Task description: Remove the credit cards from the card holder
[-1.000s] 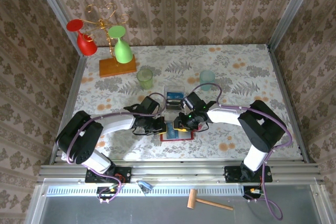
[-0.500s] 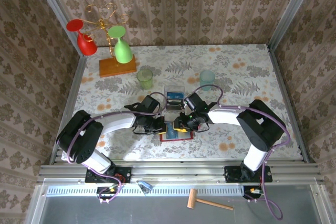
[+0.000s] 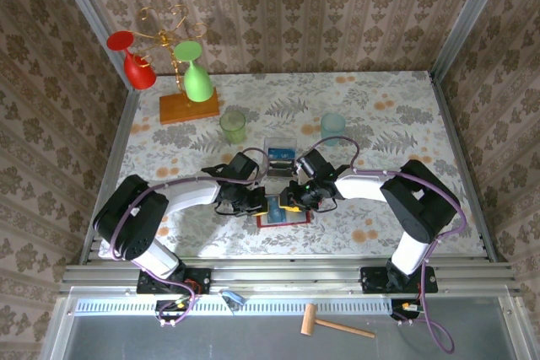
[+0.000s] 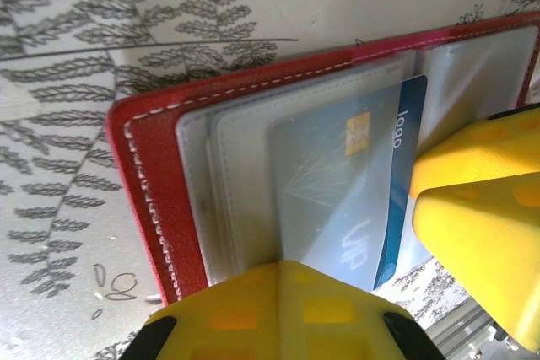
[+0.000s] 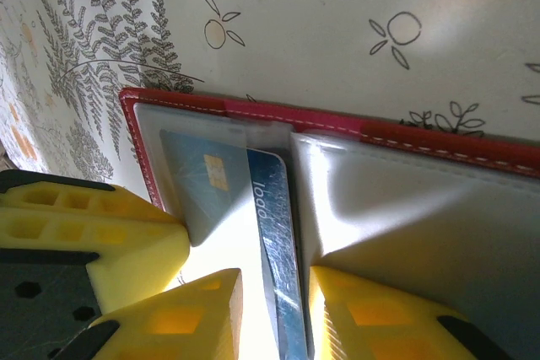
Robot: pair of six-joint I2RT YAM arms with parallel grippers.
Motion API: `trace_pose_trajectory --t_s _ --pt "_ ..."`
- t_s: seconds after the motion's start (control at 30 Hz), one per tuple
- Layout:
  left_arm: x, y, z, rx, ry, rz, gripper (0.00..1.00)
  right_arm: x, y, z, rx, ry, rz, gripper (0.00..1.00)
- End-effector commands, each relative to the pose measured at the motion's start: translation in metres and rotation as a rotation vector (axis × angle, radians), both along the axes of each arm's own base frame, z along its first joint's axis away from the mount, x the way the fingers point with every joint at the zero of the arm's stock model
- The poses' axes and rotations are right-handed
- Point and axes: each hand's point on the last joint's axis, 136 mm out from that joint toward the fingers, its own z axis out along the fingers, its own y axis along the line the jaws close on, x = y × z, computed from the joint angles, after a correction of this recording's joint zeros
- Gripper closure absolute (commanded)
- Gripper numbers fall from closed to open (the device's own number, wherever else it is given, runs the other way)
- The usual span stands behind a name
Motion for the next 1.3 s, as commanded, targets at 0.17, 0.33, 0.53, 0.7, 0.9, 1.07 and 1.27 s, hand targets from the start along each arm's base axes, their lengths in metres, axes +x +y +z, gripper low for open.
trace_pose_trajectory --t_s 0.17,0.33,0.53,0.7,0.9,1.07,1.27 --pt "-0.007 0.005 -0.014 0.047 0.025 -0.021 0.95 -0.006 -0.001 -0.005 0.030 0.042 -0.009 0.74" --pt "-0.007 0.006 -0.015 0.049 0.029 -0.020 0.95 -0.004 -0.001 0.001 0.047 0.034 -0.014 0.76" --pt "-0.007 0.006 -0.015 0.052 0.031 -0.019 0.95 -0.002 -0.001 0.008 0.063 0.020 -0.017 0.79" --pt "-0.008 0.006 -0.015 0.052 0.030 -0.023 0.95 -0.002 0.000 0.009 0.069 0.022 -0.019 0.82" --pt "-0.008 0.006 -0.015 0.052 0.030 -0.023 0.95 -0.003 -0.001 0.004 0.069 0.033 -0.020 0.86" --pt "-0.009 0.006 -0.016 0.049 0.032 -0.024 0.95 -0.003 -0.005 -0.002 0.054 0.039 -0.031 0.90" --pt "-0.009 0.007 -0.016 0.050 0.032 -0.023 0.95 -0.001 -0.008 0.000 0.056 0.028 -0.041 0.94"
